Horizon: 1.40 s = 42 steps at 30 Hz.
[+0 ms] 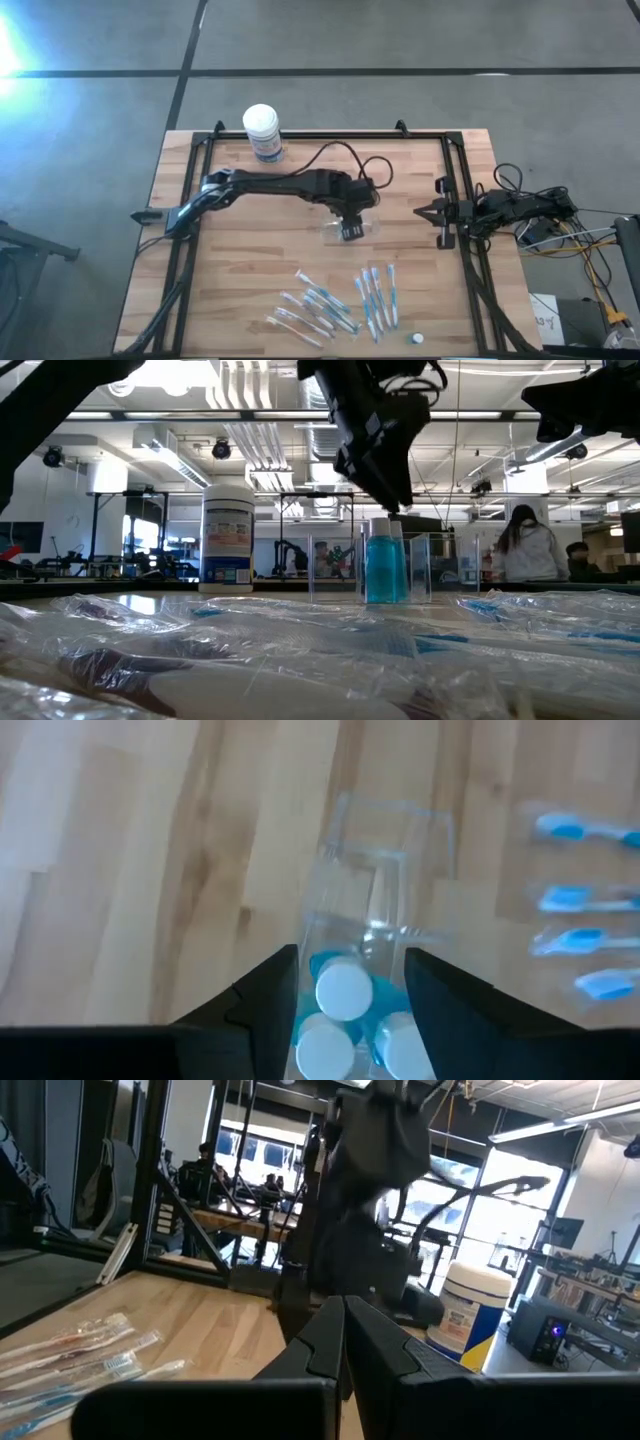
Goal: Pick & Place toothbrushing station
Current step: Adjust the blue mouthwash in the transparent organizer
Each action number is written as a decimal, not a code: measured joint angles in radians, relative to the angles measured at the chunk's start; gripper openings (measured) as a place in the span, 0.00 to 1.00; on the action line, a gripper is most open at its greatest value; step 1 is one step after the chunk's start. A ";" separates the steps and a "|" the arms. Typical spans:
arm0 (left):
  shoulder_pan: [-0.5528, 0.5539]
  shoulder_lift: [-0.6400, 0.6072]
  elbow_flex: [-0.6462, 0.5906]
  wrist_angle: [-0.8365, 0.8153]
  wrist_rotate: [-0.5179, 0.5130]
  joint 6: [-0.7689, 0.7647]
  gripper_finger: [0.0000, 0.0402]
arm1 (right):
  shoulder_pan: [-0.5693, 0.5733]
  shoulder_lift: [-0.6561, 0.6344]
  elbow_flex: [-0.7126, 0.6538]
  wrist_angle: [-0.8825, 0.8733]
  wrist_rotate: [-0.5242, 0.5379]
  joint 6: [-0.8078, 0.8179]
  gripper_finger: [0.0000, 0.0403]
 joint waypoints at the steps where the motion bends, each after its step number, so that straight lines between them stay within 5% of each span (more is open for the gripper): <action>1: -0.001 -0.008 0.012 -0.015 0.002 0.000 0.47 | 0.000 0.000 0.000 0.000 0.000 -0.001 0.02; 6: -0.034 -0.090 0.024 -0.106 0.014 0.057 0.47 | 0.000 0.000 0.000 0.000 0.000 -0.001 0.02; 11: -0.137 -0.309 -0.116 -0.025 -0.078 0.098 0.47 | 0.000 0.000 0.000 -0.008 0.000 -0.001 0.02; 15: -0.237 -0.563 -0.422 0.204 -0.215 0.057 0.47 | 0.000 0.001 0.000 -0.009 -0.001 0.009 0.02; 20: -0.323 -0.921 -0.922 0.574 -0.267 -0.033 0.41 | 0.000 0.002 0.000 -0.023 -0.001 0.056 0.02; 24: -0.361 -1.212 -1.293 0.834 -0.276 -0.050 0.25 | 0.000 0.005 0.000 -0.031 -0.001 0.055 0.02; 28: -0.309 -1.492 -1.558 0.882 -0.377 -0.168 0.04 | 0.000 0.008 0.000 -0.030 -0.001 0.050 0.02; 33: -0.233 -1.683 -1.760 1.068 -0.187 -0.110 0.01 | 0.000 0.032 0.000 0.002 0.002 0.074 0.02; 42: -0.202 -1.850 -2.007 1.247 -0.095 0.014 0.01 | 0.001 0.187 0.083 -0.016 0.166 0.215 0.02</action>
